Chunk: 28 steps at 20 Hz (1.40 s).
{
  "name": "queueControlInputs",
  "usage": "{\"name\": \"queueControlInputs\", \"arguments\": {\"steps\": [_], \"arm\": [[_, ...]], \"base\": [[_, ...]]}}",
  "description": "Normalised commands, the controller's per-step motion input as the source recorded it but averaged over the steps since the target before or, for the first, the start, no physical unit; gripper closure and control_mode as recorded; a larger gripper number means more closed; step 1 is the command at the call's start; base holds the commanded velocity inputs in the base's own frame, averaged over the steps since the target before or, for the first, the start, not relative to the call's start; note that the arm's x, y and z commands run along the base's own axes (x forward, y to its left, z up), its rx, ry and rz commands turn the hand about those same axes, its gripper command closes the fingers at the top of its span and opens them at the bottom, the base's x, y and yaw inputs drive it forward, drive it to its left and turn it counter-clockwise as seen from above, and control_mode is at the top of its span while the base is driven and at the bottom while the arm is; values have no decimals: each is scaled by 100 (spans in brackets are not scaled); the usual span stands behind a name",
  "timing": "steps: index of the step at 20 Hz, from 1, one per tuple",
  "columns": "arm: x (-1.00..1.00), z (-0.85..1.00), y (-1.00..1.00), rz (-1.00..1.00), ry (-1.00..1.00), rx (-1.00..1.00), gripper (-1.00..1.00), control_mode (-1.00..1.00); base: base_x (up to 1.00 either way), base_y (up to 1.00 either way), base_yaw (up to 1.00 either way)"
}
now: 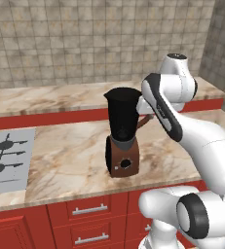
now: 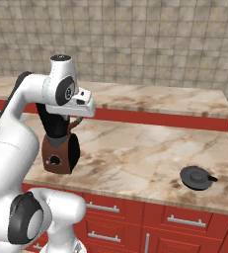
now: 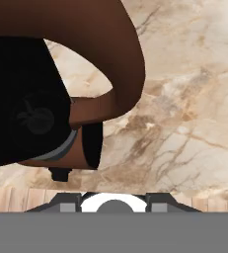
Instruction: Close the lid blender by securely placing the lid on top.
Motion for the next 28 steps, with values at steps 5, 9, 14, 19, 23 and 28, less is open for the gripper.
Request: {"name": "queueControlInputs", "arguments": {"steps": [5, 9, 14, 19, 23, 28], "arm": [[-10, 0, 3, 0, 0, 0, -100, -100], [0, -12, -21, -1, 1, 1, -100, -100], [-2, -1, -100, -14, 3, 24, -100, -100], [-11, -9, -100, -17, 4, 32, -100, -100], [-4, -52, -100, -21, 7, 23, -100, -100], [0, -72, -96, -21, 14, 3, -100, -100]], "base": [[0, 0, 0], [0, 0, 0], [0, 0, 0], [0, 0, 0], [0, 0, 0], [0, 0, 0]]}}
